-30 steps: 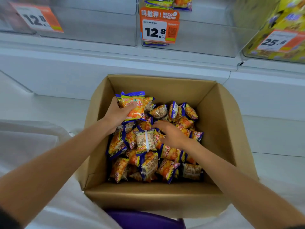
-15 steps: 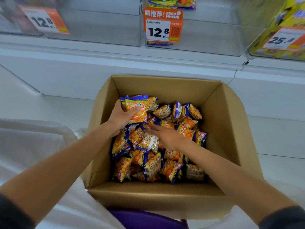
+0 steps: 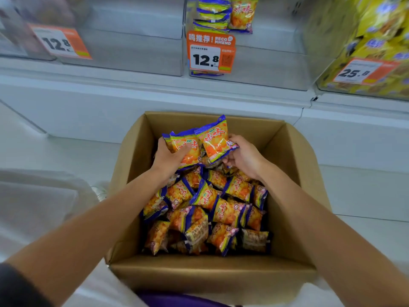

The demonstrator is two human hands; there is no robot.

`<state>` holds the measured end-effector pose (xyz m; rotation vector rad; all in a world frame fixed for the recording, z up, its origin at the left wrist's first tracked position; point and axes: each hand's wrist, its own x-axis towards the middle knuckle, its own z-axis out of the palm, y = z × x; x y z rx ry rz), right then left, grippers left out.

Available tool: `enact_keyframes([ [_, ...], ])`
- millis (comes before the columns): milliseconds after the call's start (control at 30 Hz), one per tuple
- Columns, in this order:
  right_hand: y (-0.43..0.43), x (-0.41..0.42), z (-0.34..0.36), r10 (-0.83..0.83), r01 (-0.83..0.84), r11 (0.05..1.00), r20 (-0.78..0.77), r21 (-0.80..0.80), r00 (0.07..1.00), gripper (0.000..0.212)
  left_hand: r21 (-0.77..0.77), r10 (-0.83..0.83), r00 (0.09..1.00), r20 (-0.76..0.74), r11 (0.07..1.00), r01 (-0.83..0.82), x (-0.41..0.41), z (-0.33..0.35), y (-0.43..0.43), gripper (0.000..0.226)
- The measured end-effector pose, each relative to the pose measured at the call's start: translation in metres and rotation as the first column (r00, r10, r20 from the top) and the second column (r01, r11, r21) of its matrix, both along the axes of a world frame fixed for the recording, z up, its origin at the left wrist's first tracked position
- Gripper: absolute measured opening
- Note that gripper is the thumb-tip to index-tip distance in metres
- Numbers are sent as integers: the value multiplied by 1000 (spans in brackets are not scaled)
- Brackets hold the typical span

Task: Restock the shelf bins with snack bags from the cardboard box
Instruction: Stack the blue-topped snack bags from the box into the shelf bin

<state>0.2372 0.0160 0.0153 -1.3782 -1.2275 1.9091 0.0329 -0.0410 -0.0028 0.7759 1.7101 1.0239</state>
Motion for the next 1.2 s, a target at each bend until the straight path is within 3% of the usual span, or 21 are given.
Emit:
enact_keyframes([
  [100,-4,-6,17,116,-116,993,24,-16,993,57,18,8,998,65,1000,-9,15,9,4,52],
  [167,-4,-9,25,149,-153,987,67,55,987,66,30,20,998,66,999,-22,19,14,6,47],
  [267,-2,-6,32,88,-107,978,109,180,990,50,23,25,995,95,999,-28,19,22,9,53],
  [400,3,-2,48,28,-44,980,84,194,996,20,50,-43,992,117,998,38,16,40,13,60],
  [567,12,-4,72,-97,93,988,33,124,995,25,139,-153,987,47,980,145,40,76,26,48],
  [700,18,4,102,-87,97,988,-81,119,993,31,204,-149,987,58,970,135,59,112,45,36],
  [833,30,15,135,-78,100,985,-151,140,985,33,284,-164,981,102,950,129,74,146,66,52],
  [933,47,21,159,-88,116,982,-180,149,980,43,349,-219,975,32,917,195,84,175,82,59],
  [1000,60,25,176,-82,120,978,-213,173,974,37,366,-226,973,-32,904,222,91,191,99,60],
  [1100,85,35,198,-70,134,966,-273,221,959,34,386,-227,961,-158,882,272,96,213,133,80],
  [1200,120,42,208,-77,155,951,-281,267,957,32,318,-298,892,-341,856,408,93,225,174,100],
])
